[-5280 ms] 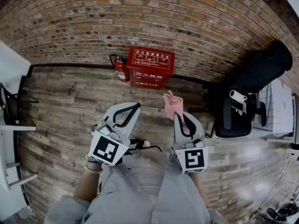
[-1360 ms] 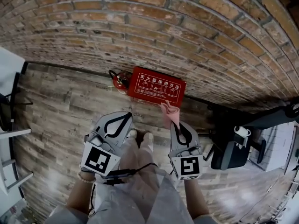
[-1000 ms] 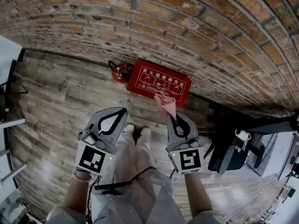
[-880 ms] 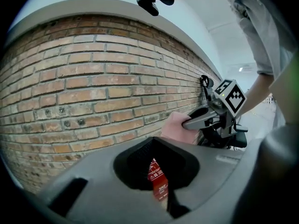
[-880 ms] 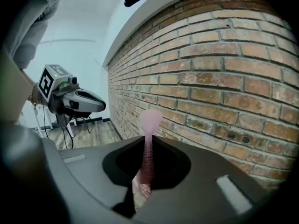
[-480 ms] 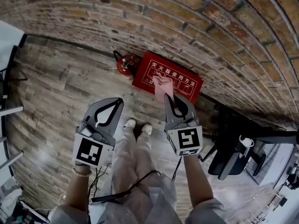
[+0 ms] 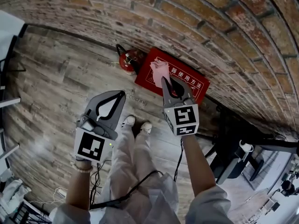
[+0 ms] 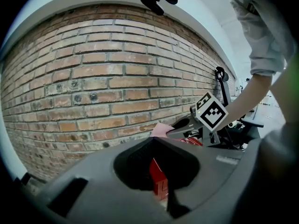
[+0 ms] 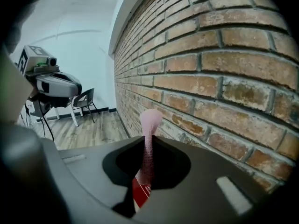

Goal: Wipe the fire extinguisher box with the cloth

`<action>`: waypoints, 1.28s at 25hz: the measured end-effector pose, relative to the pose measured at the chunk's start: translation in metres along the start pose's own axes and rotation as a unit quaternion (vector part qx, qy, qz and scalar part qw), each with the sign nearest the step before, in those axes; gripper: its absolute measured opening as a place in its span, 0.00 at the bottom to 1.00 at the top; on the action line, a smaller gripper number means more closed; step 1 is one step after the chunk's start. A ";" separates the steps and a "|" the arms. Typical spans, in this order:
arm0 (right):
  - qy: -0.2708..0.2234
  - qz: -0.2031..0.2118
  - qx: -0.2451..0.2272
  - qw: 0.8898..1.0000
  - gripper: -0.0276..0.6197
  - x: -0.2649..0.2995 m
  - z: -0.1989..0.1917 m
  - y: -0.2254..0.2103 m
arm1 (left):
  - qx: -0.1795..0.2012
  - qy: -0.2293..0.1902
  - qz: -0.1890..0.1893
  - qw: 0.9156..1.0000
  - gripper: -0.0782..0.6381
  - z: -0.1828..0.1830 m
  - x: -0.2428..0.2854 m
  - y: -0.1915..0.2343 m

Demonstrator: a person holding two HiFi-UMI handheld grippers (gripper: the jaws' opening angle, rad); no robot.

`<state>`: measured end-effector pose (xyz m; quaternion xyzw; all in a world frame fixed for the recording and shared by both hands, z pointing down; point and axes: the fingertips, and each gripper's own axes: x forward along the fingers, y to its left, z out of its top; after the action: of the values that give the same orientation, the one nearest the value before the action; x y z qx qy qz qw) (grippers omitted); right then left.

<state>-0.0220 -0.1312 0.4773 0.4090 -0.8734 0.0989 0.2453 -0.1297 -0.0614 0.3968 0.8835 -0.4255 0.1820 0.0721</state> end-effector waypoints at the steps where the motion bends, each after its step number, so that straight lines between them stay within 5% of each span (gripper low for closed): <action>1: 0.002 0.003 0.000 1.000 0.09 0.007 -0.003 -0.001 | 0.000 0.002 0.003 1.000 0.11 -0.003 0.001 0.002; 15: 0.037 0.027 -0.015 0.999 0.08 0.101 -0.040 0.010 | 0.012 0.027 0.016 0.999 0.11 -0.032 0.004 0.013; 23: 0.061 0.003 0.013 0.998 0.08 0.129 -0.061 -0.010 | -0.006 0.033 0.026 0.999 0.11 -0.039 0.007 0.018; 32: 0.113 -0.021 -0.027 0.993 0.08 0.146 -0.081 -0.032 | 0.004 0.043 0.017 0.999 0.11 -0.043 0.015 0.015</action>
<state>-0.0488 -0.2188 0.6208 0.4068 -0.8335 0.1157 0.3554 -0.1441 -0.0696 0.4414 0.8679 -0.4359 0.2230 0.0838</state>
